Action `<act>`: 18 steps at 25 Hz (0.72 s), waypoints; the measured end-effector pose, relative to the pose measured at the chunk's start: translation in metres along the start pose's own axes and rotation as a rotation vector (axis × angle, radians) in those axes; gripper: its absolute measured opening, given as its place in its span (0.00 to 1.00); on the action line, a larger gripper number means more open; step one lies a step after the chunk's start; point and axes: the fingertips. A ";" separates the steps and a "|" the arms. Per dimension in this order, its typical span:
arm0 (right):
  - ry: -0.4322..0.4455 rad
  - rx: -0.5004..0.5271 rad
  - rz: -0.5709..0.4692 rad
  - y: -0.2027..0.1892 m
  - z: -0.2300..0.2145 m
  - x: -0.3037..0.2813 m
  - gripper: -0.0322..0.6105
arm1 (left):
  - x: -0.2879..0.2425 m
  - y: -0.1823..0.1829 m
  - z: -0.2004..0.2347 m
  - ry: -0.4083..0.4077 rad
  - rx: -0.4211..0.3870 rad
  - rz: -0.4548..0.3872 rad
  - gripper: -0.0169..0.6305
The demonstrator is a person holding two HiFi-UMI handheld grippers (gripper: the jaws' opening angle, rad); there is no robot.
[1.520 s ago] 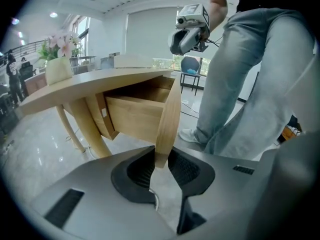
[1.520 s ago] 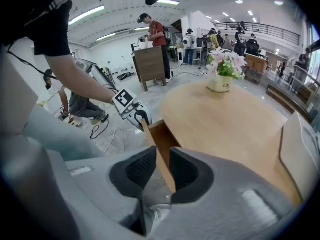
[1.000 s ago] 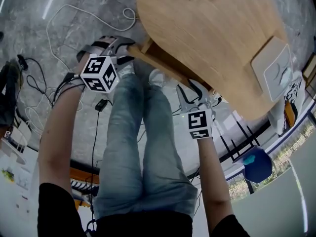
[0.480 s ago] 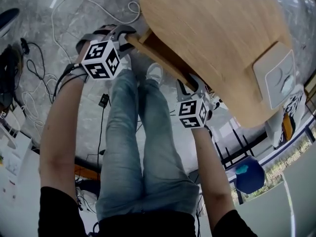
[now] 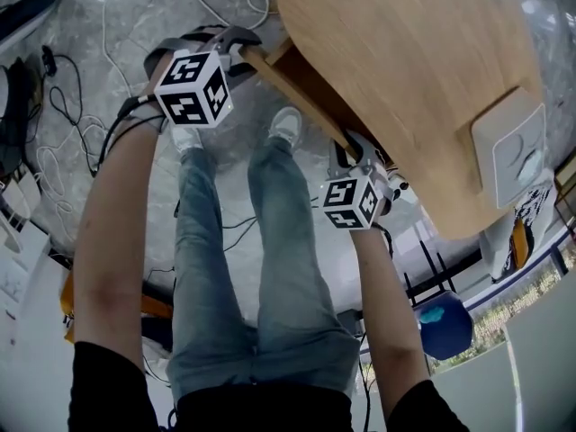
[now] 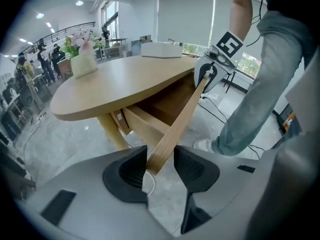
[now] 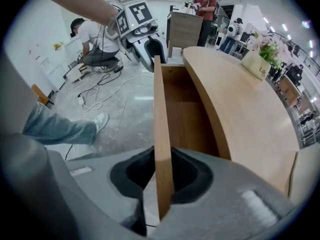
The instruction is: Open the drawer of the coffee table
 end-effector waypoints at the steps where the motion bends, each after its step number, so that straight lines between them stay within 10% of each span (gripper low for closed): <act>1: -0.001 0.002 0.008 -0.001 0.000 0.000 0.16 | 0.000 0.000 0.000 -0.001 -0.011 0.002 0.29; 18: 0.008 0.015 0.047 0.016 0.094 0.005 0.16 | 0.026 -0.062 -0.063 -0.068 -0.176 0.030 0.24</act>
Point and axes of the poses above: the fingertips, and each gripper's own axes: x backward along the fingers, z to its left, y out of its top, and after that the axes turned 9 degrees about x, right-handed
